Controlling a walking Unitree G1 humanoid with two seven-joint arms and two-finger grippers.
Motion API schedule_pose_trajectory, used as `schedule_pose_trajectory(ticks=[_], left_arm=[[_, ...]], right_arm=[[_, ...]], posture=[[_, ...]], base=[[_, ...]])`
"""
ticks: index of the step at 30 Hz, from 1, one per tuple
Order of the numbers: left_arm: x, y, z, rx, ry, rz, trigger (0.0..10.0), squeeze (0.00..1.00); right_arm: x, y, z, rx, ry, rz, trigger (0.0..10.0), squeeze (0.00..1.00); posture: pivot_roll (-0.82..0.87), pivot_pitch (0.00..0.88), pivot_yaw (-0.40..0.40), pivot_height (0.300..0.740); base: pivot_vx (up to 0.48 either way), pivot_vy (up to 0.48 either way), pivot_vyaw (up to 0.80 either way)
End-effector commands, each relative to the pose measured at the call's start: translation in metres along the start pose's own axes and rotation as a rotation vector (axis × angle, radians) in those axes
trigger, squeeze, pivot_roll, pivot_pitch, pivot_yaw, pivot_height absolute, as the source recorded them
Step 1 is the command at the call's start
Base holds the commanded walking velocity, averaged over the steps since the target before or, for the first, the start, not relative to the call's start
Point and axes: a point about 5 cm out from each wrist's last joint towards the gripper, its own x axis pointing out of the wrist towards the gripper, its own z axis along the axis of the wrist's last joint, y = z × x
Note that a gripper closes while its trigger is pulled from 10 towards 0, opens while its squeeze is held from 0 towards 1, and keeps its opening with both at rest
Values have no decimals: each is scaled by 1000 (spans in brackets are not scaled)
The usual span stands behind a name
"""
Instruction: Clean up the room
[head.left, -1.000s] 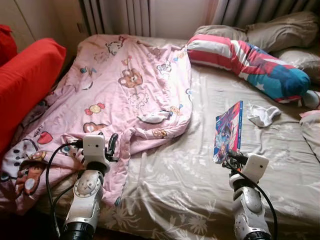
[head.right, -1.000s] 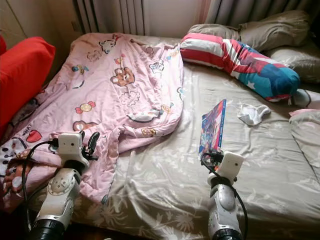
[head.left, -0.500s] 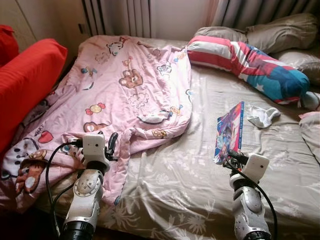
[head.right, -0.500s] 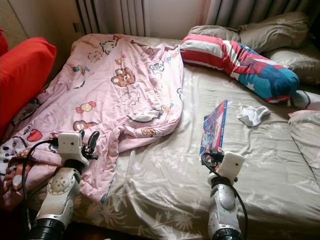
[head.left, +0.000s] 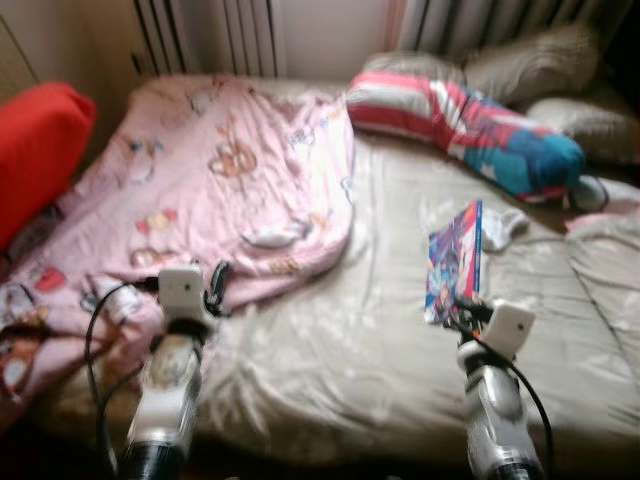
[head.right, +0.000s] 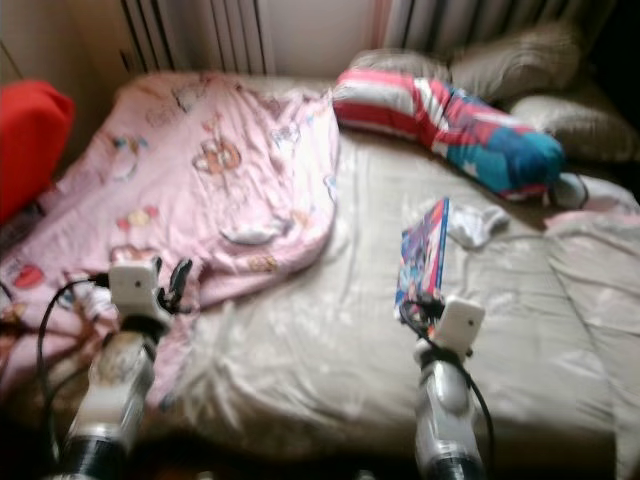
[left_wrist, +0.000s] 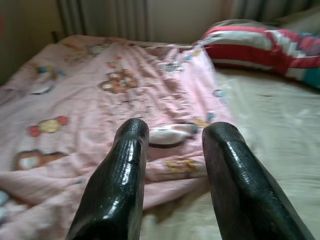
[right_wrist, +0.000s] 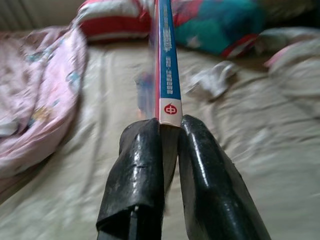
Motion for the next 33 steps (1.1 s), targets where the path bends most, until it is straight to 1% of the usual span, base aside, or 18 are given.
schedule_pose_trajectory(ticks=[1,8,13,26,33], left_arm=[[-2,8,-1,19,8,19,10000,0],[-3,9,-2,19,8,22,10000,0],[-3,9,-2,19,9,22,10000,0],[-3,8,-2,18,10,20,10000,0],[-3,9,-3,13,20,25,10000,0]], right_arm=[[3,4,9,-3,-47,11,10000,0],[4,4,8,1,-34,13,10000,0],[4,5,8,5,-35,10,10000,0],[3,8,8,-14,-44,34,10000,0],[3,10,7,-19,-38,45,10000,0]], posture=[[14,120,-59,740],[14,124,-60,740],[13,128,-59,740],[12,130,-58,740],[13,131,-59,740]], base=[[0,-289,0],[0,-321,0],[0,-289,-800],[0,-303,0],[0,0,0]])
